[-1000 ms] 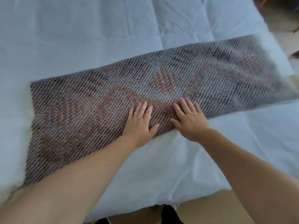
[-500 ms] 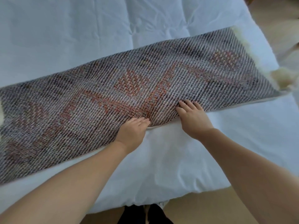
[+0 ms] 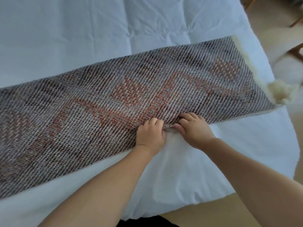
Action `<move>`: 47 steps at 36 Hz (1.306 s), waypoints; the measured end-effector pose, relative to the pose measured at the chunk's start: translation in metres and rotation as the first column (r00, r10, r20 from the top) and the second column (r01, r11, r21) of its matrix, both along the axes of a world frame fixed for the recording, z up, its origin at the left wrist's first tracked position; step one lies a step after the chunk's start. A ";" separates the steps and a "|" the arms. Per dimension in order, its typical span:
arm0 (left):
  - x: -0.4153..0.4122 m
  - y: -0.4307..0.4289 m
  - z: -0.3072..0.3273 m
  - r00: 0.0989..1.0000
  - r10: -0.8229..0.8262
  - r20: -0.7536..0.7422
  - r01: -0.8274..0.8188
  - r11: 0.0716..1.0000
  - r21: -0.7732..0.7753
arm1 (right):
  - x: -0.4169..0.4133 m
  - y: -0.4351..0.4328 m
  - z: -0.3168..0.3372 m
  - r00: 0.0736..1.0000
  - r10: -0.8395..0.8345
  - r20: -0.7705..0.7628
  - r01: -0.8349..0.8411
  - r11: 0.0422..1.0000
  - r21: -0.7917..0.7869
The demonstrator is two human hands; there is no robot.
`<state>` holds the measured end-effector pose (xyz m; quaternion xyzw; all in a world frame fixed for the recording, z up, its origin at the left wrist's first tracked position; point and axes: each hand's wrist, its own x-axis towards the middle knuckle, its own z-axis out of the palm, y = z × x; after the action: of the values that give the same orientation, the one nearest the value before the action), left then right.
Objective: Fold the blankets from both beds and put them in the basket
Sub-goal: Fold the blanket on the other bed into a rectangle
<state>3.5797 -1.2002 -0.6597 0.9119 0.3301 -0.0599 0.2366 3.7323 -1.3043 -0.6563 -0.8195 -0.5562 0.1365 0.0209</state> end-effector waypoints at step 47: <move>0.412 -0.137 -0.030 0.965 0.255 -0.058 -0.260 0.962 -0.086 | 0.412 0.124 -0.010 0.989 -0.009 -0.150 0.001 0.999 -0.051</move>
<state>3.9913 -1.3374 -0.6901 0.8476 0.4481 -0.0648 0.2769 4.1445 -1.1801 -0.6661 -0.8085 -0.5475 0.2117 0.0421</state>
